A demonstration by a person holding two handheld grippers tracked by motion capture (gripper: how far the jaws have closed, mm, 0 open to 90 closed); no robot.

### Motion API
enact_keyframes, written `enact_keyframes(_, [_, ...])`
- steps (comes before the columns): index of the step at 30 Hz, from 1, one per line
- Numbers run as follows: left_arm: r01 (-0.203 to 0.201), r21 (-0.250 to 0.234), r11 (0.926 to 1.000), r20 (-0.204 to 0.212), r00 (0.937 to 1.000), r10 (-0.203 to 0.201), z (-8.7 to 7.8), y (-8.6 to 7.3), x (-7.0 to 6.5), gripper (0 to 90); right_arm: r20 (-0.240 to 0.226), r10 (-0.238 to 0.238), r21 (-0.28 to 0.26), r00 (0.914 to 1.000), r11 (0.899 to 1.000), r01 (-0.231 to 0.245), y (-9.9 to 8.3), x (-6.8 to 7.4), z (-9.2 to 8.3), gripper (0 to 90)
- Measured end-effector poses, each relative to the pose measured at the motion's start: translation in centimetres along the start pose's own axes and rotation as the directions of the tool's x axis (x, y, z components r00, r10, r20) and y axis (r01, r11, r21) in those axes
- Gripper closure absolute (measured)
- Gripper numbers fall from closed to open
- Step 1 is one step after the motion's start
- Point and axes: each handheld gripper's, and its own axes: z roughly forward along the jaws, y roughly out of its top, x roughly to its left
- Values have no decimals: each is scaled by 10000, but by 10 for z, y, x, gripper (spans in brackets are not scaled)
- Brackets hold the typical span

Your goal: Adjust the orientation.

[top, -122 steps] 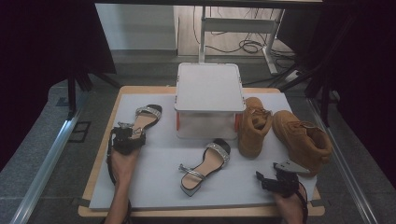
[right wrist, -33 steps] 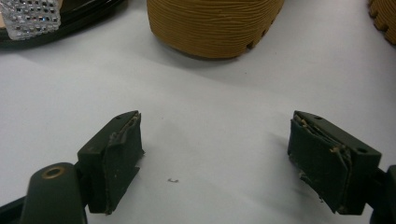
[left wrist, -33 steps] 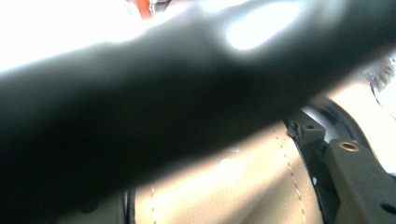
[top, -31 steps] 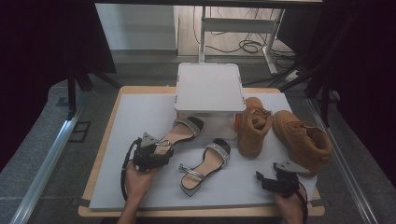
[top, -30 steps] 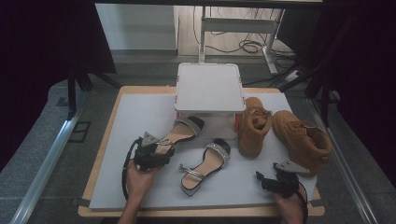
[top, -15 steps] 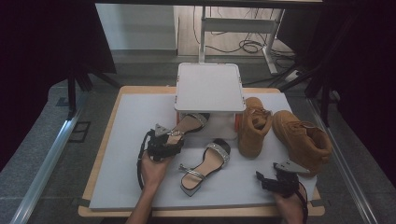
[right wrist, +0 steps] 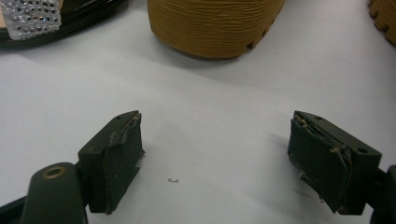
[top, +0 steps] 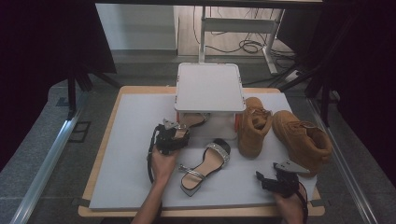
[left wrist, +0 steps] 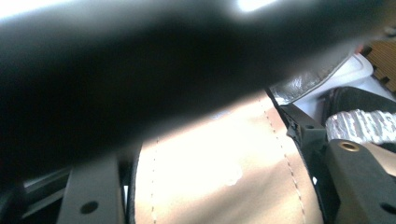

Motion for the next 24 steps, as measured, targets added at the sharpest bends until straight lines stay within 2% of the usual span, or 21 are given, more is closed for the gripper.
enact_keyframes(4, [-39,29,10000,-148,9999,39,9,5,-3,391,-4,-4,2,10000,10000,4,0,0,0,179])
enact_keyframes(15, [217,165,9996,-573,9981,-207,32,12,-6,390,-10,-4,3,10000,10000,4,0,0,0,179])
enact_keyframes(24, [398,187,9990,-868,9955,-380,44,13,-4,390,-12,0,-2,10000,10000,0,0,0,0,179])
